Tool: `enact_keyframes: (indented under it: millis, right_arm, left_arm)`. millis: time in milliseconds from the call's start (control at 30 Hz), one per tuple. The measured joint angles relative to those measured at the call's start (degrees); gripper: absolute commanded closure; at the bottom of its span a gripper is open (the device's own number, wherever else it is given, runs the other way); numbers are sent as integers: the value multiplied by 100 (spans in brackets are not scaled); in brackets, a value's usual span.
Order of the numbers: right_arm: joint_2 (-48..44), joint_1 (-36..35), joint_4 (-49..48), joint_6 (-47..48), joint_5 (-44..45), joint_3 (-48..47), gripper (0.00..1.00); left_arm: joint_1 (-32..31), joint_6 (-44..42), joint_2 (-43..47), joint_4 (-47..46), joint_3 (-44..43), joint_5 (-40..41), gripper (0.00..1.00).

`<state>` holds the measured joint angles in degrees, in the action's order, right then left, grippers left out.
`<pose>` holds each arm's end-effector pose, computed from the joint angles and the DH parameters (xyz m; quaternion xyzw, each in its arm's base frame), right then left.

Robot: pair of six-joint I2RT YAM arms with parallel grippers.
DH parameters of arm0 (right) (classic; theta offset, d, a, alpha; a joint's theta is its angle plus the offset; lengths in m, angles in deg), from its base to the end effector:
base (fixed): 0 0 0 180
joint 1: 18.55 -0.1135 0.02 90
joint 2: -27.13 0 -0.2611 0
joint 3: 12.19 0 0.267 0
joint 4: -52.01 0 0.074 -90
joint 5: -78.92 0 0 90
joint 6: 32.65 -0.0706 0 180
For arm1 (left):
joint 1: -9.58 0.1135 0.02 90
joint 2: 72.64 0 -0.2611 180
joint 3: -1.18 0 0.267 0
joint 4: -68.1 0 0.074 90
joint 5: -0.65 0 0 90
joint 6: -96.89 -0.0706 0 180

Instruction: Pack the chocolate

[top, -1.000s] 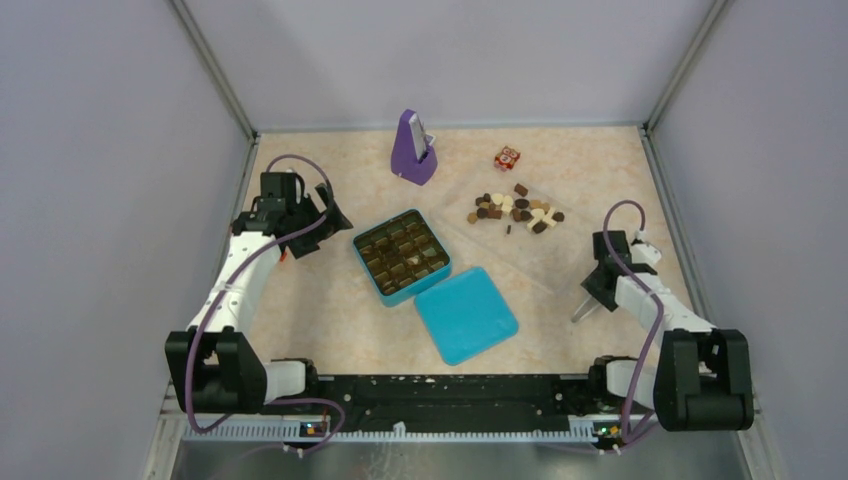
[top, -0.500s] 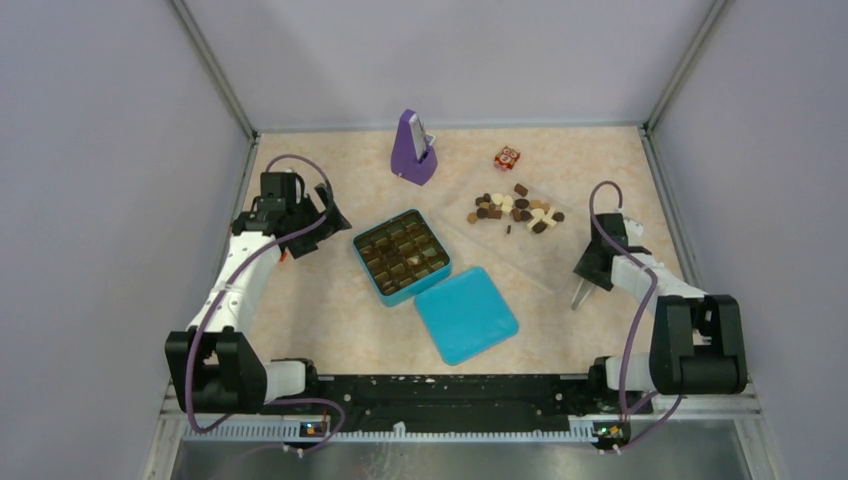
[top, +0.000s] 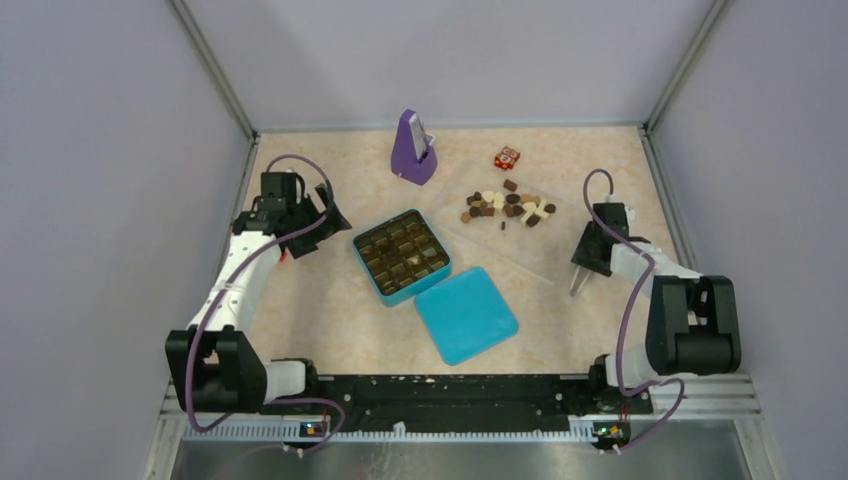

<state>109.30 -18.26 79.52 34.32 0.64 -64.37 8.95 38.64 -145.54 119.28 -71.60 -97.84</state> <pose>0.2925 -0.0158 0.1180 0.2210 0.9296 -0.0412 0.2922 0.3000 -0.0137 0.2503 -0.2288 0.9130 -0.1592 0.2979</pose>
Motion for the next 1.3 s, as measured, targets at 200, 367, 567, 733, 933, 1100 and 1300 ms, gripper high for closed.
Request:
enact_keyframes:
  millis: [200, 367, 567, 733, 933, 1100, 1300]
  right_arm:
    - [46, 0, -103, 295, -177, -35, 39]
    - [46, 0, -31, 341, -197, -72, 28]
    - [-96, -2, 184, 116, -13, -59, 33]
    - [-402, 0, 140, -63, 243, 63, 42]
    - [-411, -44, 136, -219, 428, 144, 45]
    - [-411, -129, 81, -323, 503, 214, 46]
    - [-284, -131, -105, -308, 531, 249, 48]
  left_arm:
    - [0, -4, 0, 2, 0, 39, 1]
    - [0, -15, 0, 2, 0, 42, 1]
    - [0, -20, 0, 4, 0, 42, 1]
    - [0, -20, 0, 4, 0, 42, 1]
    - [0, -20, 0, 2, 0, 39, 1]
    - [0, -17, 0, 2, 0, 39, 1]
    - [0, -17, 0, 2, 0, 37, 1]
